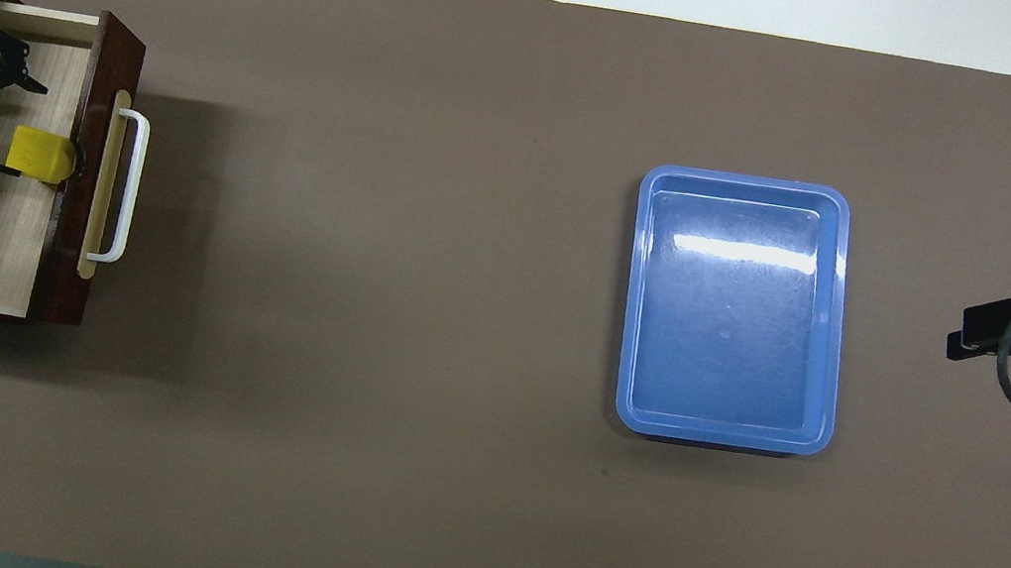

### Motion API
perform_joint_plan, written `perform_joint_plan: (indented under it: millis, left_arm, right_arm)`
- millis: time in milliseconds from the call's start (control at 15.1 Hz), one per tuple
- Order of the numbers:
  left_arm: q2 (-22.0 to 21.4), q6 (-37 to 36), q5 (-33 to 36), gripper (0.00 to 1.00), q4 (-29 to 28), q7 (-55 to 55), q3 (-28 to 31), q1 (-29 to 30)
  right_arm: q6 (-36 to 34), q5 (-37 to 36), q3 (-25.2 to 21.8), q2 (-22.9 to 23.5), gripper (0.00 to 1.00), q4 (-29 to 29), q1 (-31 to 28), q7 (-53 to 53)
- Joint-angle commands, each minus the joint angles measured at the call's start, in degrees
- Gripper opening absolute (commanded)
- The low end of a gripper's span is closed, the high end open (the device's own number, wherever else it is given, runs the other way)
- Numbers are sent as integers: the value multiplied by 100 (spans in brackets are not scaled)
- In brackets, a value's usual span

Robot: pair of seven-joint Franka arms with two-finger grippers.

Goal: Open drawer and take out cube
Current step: 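Lift the cube with the left gripper while the right gripper approaches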

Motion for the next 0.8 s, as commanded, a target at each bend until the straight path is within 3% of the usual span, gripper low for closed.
perform_joint_plan:
  millis: [0, 331, 729]
  left_arm:
    - [-108, -63, 94, 100, -111, -57, -16, -4]
    - [-90, -195, 111, 100, -31, -66, -25, -22]
    - [-55, -371, 199, 100, 136, -66, -42, -22]
  right_arm:
    - [326, 457, 27, -301, 100, -528, -20, 844]
    - [581, 950, 27, -108, 100, -589, 182, 2128]
    - [616, 1047, 27, -63, 100, -589, 182, 2253]
